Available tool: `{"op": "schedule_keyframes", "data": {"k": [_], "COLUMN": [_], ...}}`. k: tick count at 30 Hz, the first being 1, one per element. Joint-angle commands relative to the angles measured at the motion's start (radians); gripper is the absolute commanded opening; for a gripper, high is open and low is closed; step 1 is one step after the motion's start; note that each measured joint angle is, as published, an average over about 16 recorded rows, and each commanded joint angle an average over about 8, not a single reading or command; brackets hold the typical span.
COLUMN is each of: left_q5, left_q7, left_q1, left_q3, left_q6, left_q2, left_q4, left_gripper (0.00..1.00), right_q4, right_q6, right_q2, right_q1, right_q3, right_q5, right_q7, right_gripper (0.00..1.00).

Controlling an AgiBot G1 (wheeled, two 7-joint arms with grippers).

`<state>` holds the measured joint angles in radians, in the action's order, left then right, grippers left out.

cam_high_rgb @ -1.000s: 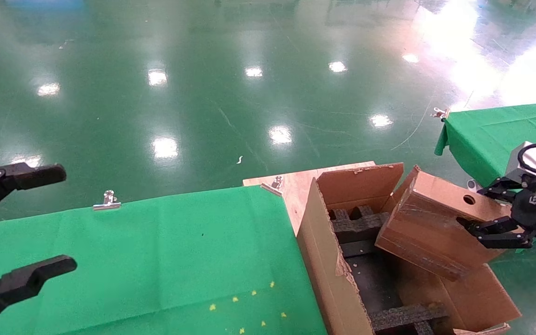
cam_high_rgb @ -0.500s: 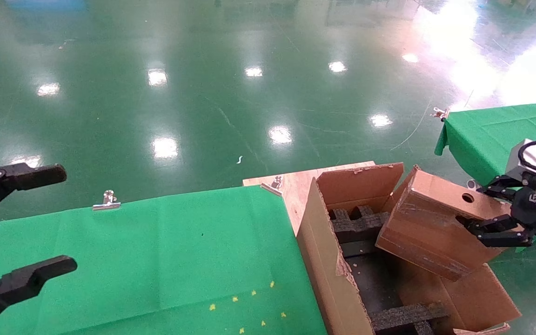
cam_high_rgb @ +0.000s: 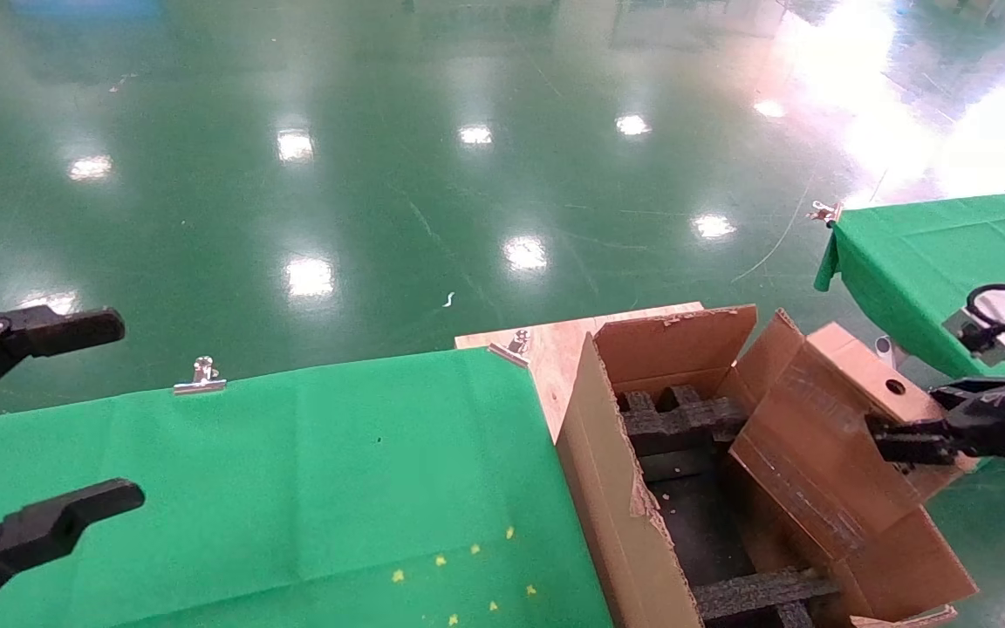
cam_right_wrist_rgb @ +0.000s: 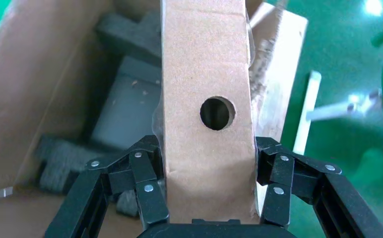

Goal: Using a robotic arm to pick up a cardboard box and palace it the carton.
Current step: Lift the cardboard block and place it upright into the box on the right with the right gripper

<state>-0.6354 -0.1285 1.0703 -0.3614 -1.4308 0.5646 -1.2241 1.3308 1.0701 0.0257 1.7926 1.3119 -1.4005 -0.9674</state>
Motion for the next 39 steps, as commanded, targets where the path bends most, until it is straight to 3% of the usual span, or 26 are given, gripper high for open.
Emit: {"op": "schedule_keyframes", "data": {"k": [1, 11, 39], "left_q5": [0.0, 0.0, 0.0], "left_q7": [0.0, 0.0, 0.0], "left_q1": [0.0, 0.0, 0.0], "left_q3": [0.0, 0.0, 0.0], "left_q6": [0.0, 0.0, 0.0], "left_q2": [0.0, 0.0, 0.0], "left_q4": [0.0, 0.0, 0.0], "left_gripper": [1.0, 1.0, 1.0], "right_q4": [0.022, 0.024, 0.028], "right_q6": [-0.06, -0.08, -0.254], "right_q2": [-0.007, 0.03, 0.088], "right_q1": [-0.023, -0.058, -0.124], "right_q3": [0.021, 0.057, 0.114], "right_q5": [-0.011, -0.007, -0.179], "right_q7": [-0.091, -0.288, -0.45], "right_gripper": [0.0, 0.0, 0.0]}}
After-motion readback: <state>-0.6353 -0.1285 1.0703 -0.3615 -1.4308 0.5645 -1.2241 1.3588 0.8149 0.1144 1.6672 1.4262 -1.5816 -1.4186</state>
